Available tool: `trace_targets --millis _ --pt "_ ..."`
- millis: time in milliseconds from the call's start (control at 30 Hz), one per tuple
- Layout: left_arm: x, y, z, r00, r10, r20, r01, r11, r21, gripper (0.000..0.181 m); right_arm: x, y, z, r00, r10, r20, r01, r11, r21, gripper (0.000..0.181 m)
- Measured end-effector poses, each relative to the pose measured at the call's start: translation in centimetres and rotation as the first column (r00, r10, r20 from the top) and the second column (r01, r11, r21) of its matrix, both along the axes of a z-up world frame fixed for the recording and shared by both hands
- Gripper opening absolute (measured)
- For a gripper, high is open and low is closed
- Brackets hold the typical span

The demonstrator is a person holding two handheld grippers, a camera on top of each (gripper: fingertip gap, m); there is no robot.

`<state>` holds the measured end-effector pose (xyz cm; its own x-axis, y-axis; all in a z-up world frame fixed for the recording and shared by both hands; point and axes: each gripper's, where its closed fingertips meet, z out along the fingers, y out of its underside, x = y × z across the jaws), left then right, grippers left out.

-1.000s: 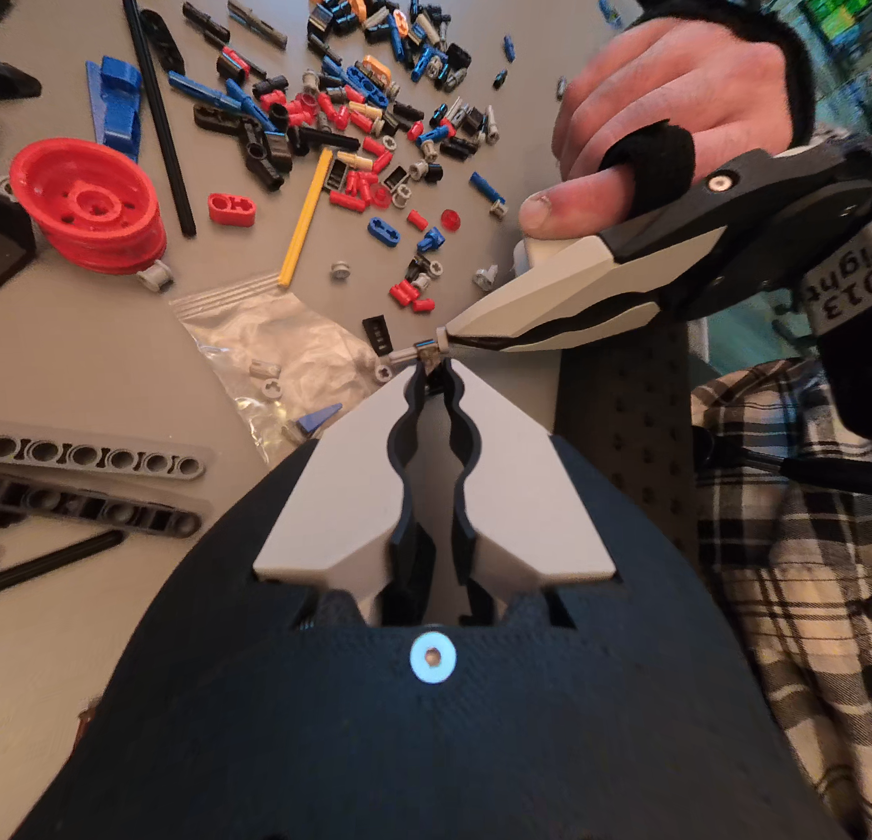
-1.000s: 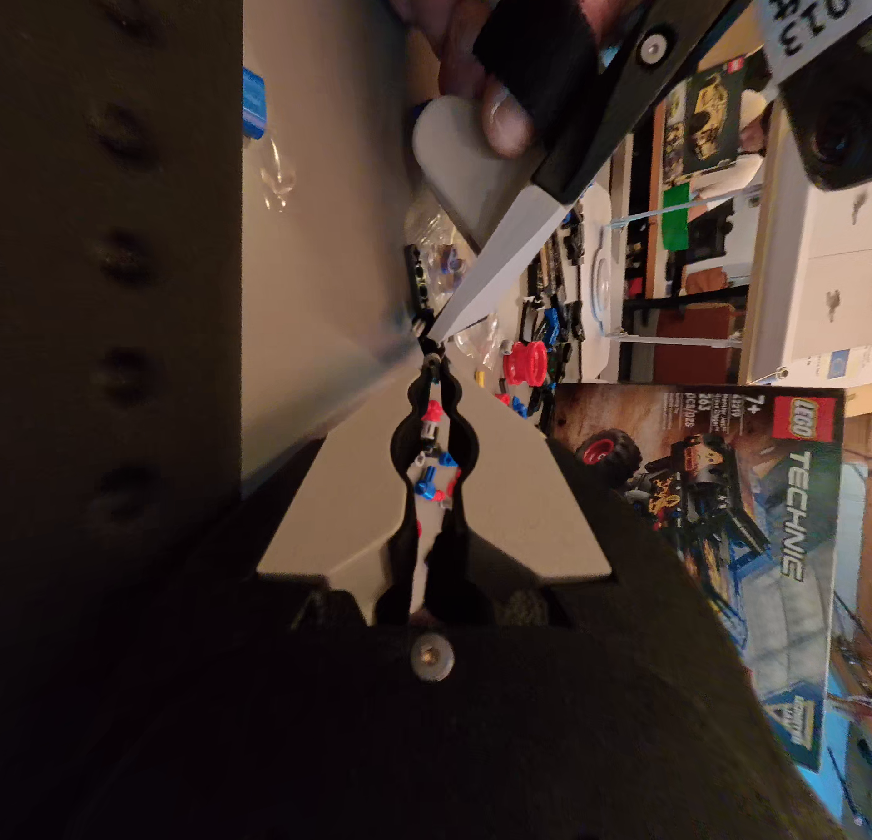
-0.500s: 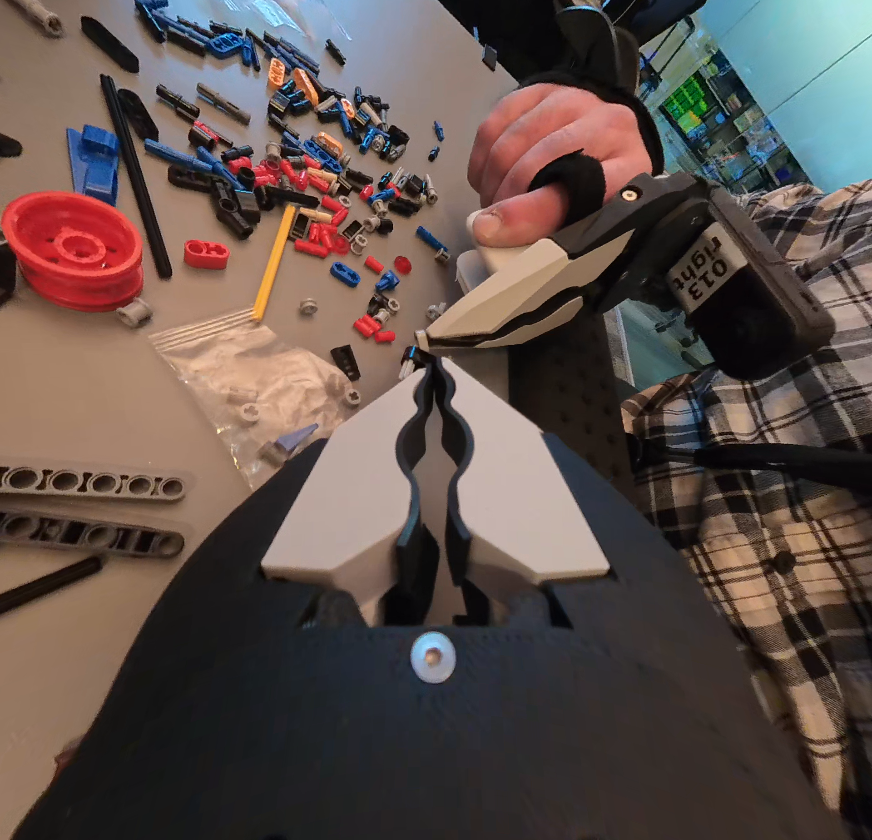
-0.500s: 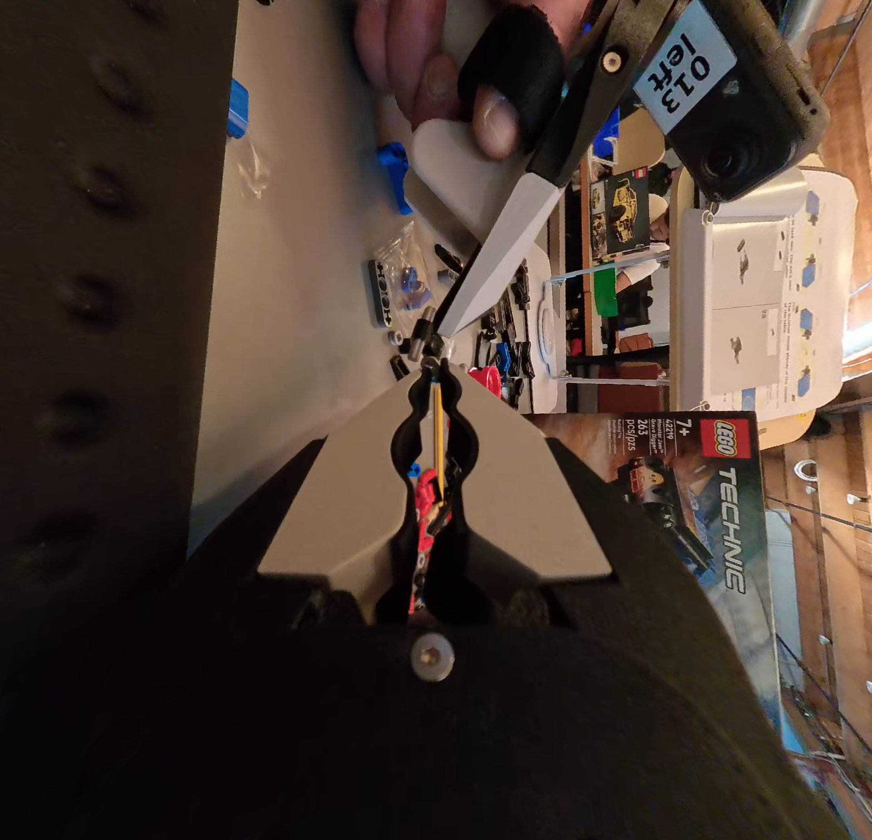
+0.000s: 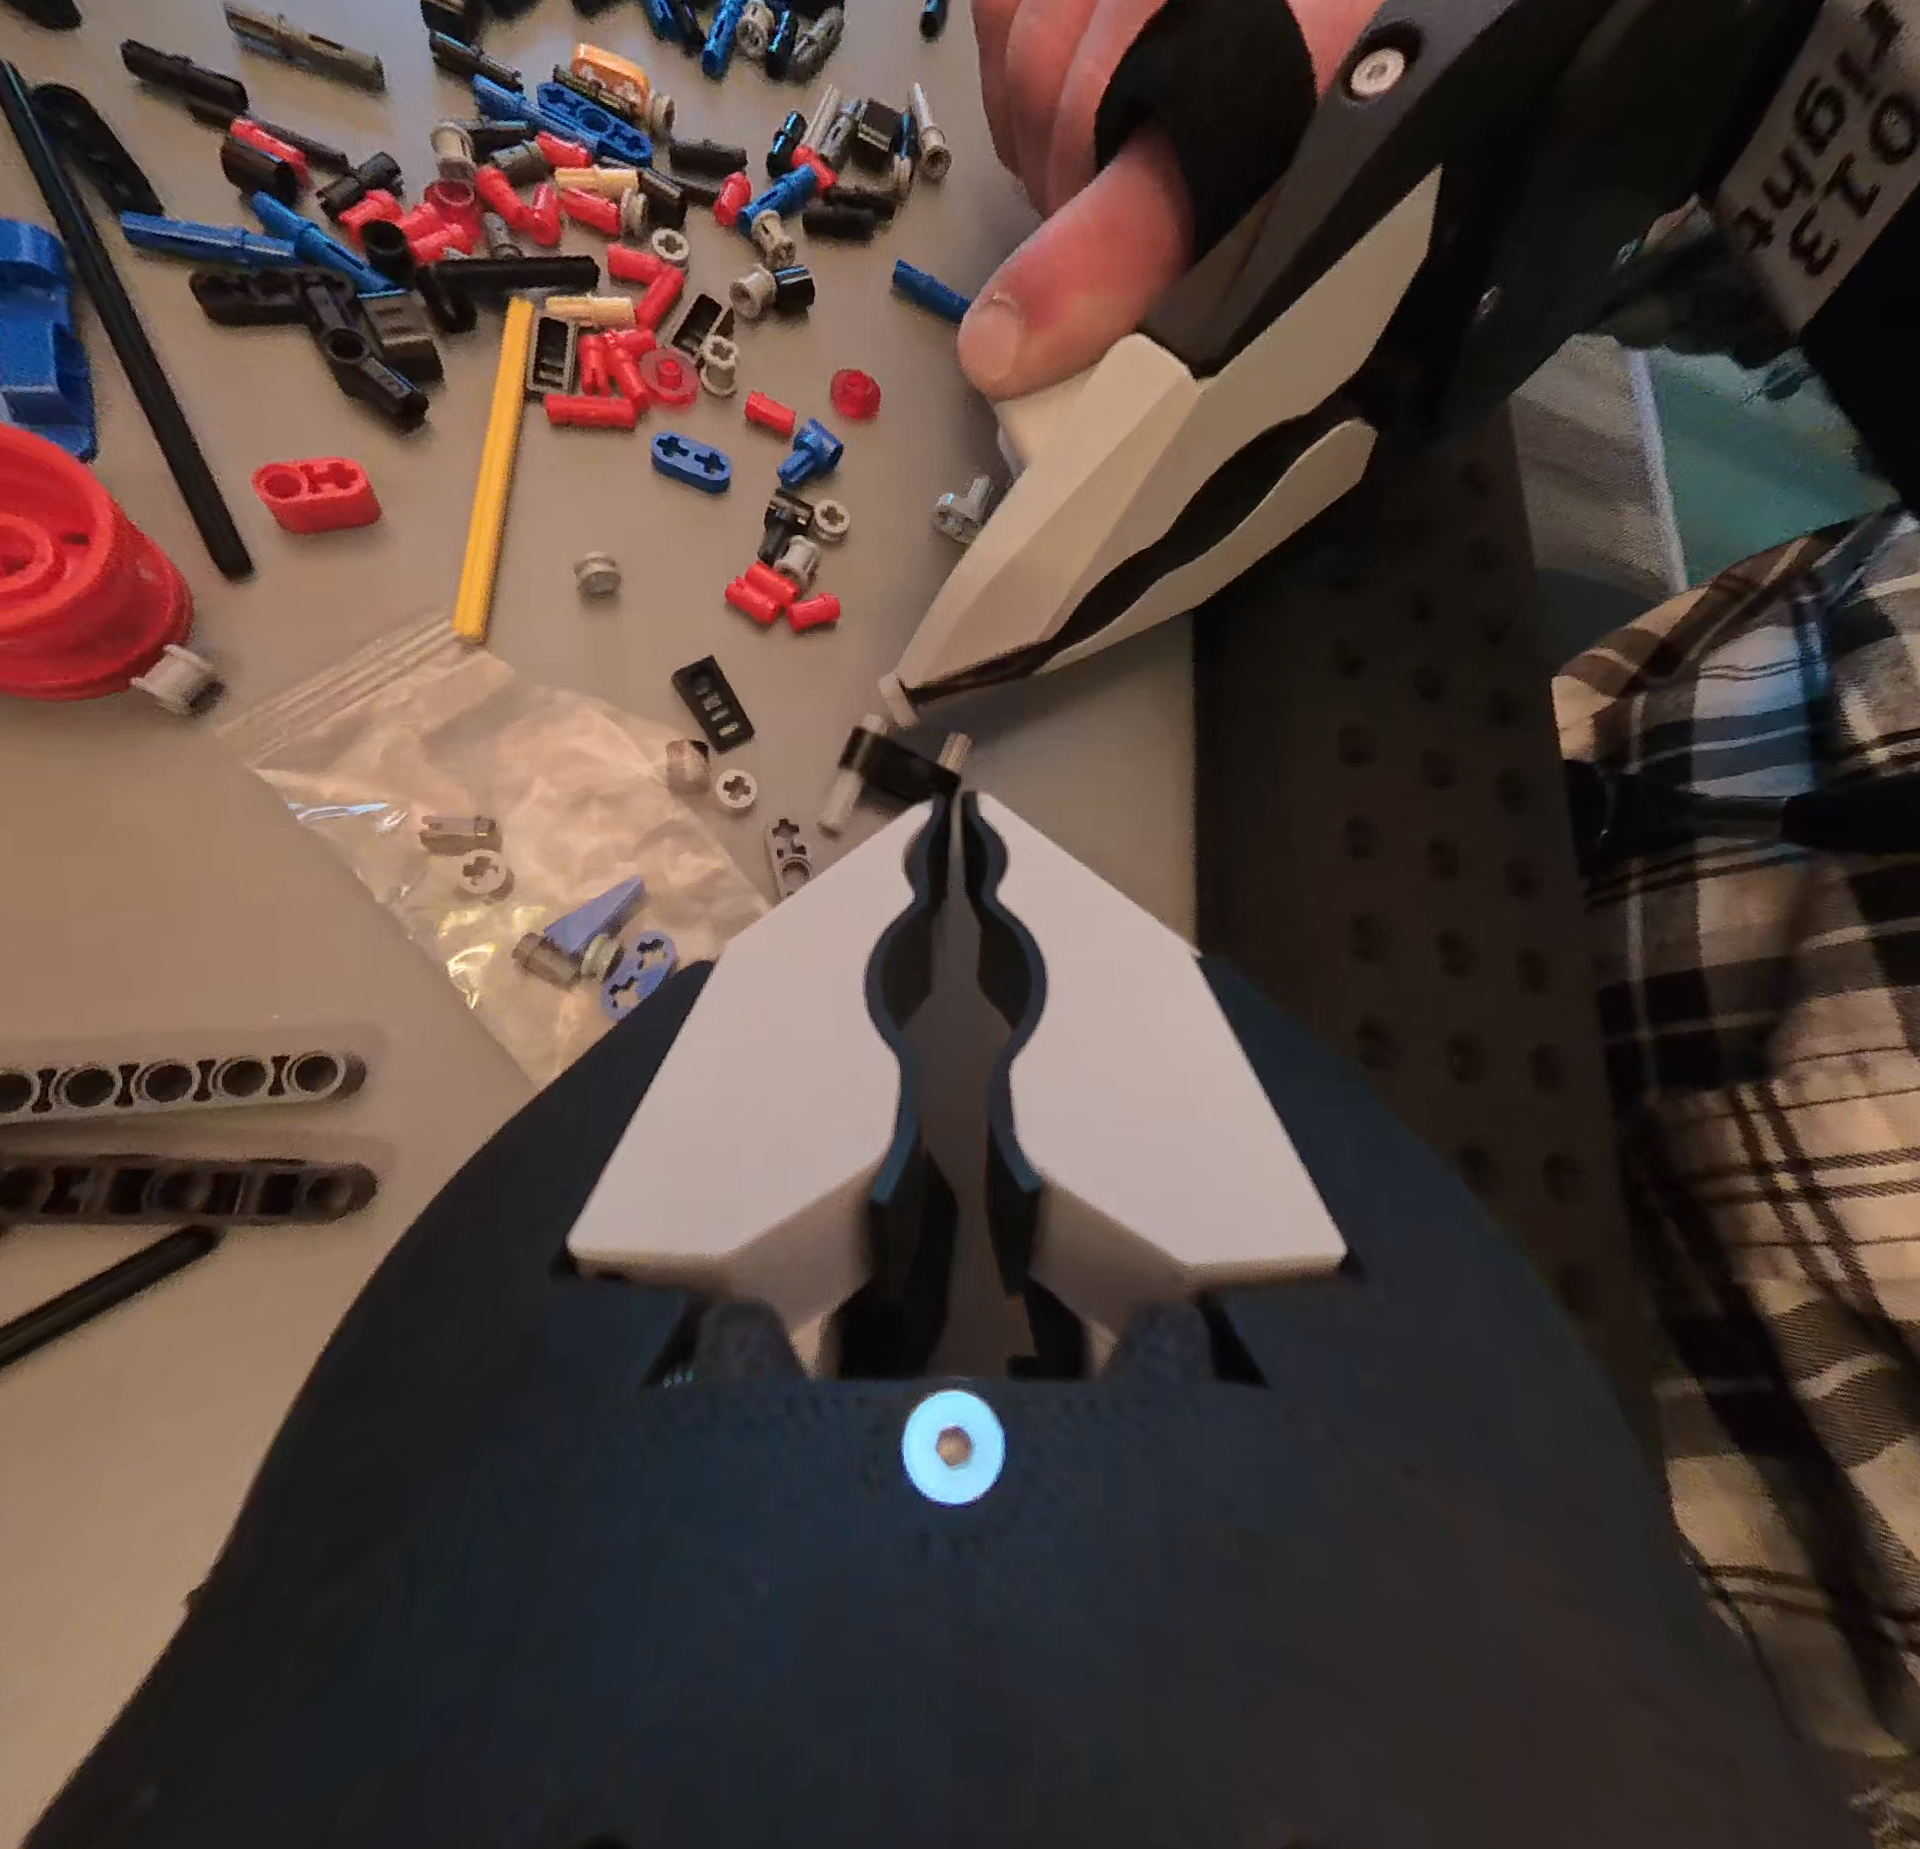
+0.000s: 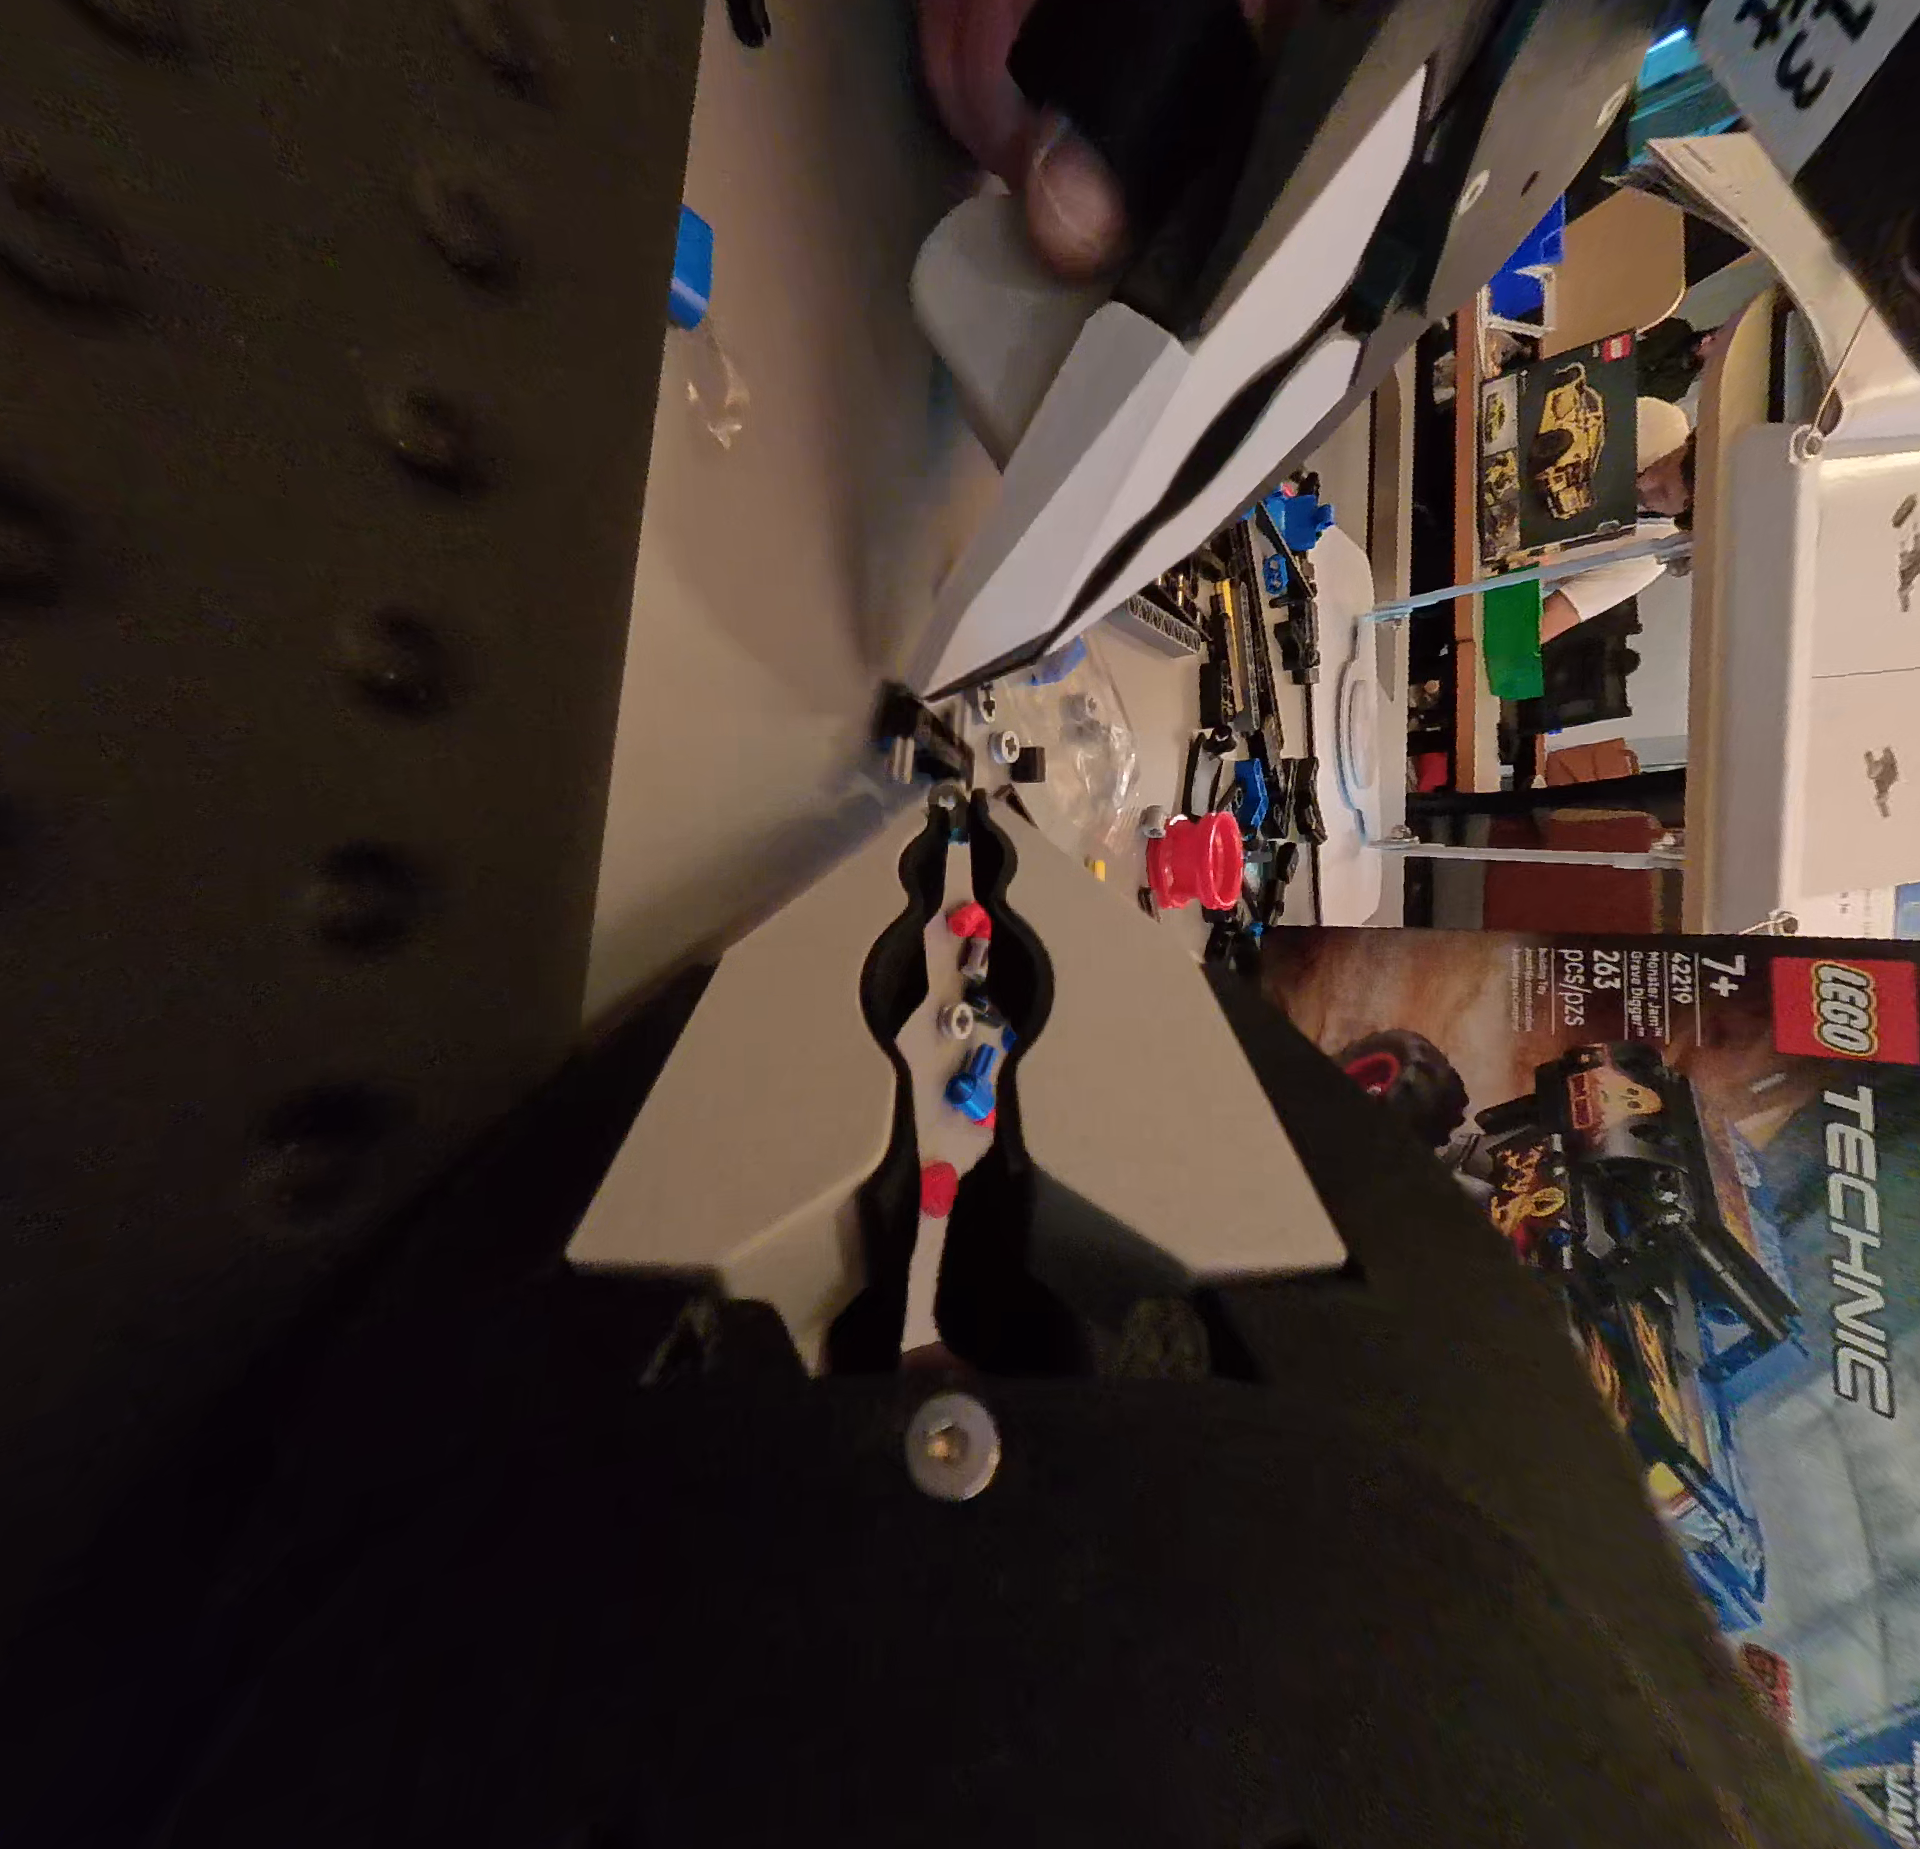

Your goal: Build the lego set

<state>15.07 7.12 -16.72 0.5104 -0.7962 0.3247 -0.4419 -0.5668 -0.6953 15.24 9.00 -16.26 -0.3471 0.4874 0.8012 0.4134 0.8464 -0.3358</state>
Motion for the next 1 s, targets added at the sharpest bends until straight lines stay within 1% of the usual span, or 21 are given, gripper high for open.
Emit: trace_targets --millis 33,100,300,433,633,767,1000 --pt "0.0 0.0 -0.1 1.000 -0.004 -0.014 0.004 1.000 0.012 0.003 0.0 0.0 0.0 1.000 -0.002 0.002 0.002 1.000 -0.003 0.003" --pt "-0.2 0.0 -0.2 0.999 -0.008 -0.037 0.010 0.999 0.040 0.007 0.0 0.0 0.0 1.000 -0.006 0.002 0.006 1.000 -0.012 0.004" --pt "-0.6 0.0 0.7 0.997 -0.023 -0.073 0.033 0.990 0.140 0.017 0.2 0.3 0.4 1.000 -0.022 -0.017 0.021 0.998 -0.053 0.004" --pt "-1.2 0.5 1.3 0.993 -0.022 -0.114 0.049 0.970 0.239 0.024 0.3 0.4 0.8 0.999 -0.033 -0.037 0.030 0.995 -0.092 0.004" --pt "-0.9 1.3 2.4 0.992 -0.014 -0.122 0.057 0.934 0.353 0.029 0.3 0.6 1.9 0.996 -0.049 -0.081 0.038 0.990 -0.136 0.003" --pt "-0.2 1.5 2.8 0.994 -0.015 -0.106 0.056 0.920 0.388 0.028 0.2 0.4 2.9 0.992 -0.058 -0.112 0.038 0.984 -0.173 0.004" --pt "-0.3 1.5 2.3 0.993 -0.027 -0.119 0.072 0.915 0.396 0.029 0.1 0.7 3.8 0.984 -0.096 -0.147 0.060 0.972 -0.229 0.004"
